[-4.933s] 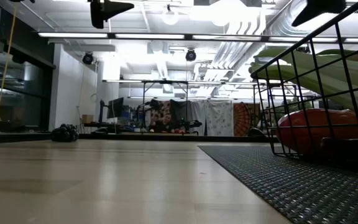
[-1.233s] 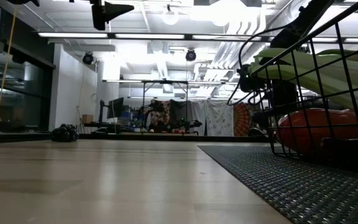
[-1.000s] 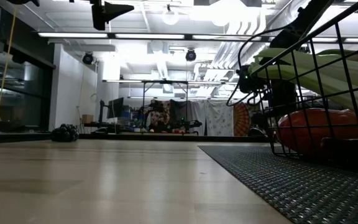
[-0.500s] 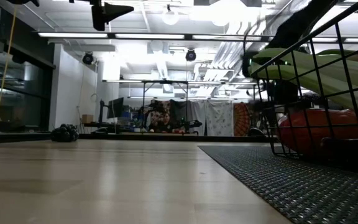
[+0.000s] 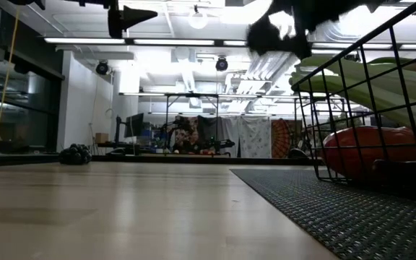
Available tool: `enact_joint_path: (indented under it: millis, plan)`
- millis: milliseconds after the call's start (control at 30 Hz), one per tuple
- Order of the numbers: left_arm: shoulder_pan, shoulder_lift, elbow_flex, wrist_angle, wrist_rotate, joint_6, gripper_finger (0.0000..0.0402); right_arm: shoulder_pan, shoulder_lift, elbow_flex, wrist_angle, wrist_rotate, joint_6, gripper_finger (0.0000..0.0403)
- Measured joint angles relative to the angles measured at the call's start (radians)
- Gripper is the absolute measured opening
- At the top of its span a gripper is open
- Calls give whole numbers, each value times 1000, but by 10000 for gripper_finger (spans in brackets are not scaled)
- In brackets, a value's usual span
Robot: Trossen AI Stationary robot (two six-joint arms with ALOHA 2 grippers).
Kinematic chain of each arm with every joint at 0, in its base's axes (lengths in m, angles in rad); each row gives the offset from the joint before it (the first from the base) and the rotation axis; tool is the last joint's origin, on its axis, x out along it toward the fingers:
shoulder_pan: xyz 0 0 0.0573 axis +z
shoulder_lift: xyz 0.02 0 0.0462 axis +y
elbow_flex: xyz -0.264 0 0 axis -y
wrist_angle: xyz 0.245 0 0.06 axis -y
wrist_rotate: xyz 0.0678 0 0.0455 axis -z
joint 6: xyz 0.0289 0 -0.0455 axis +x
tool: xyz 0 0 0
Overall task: Build produce basket
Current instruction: Put the plum into the black wire basket
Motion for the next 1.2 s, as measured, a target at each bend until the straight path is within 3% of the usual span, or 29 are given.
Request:
enact_joint_path:
  millis: [200, 533, 1200]
  plan:
    - [-26, 0, 0, -20, 64, 48, 372, 43, -4, 0, 281, -77, -61, 263]
    - [-77, 0, 0, -22, -5, 142, 372, 43, -3, 0, 296, -113, -61, 263]
    - [-77, 0, 0, -22, 19, 150, 372, 42, -3, 0, 304, -130, -58, 264]
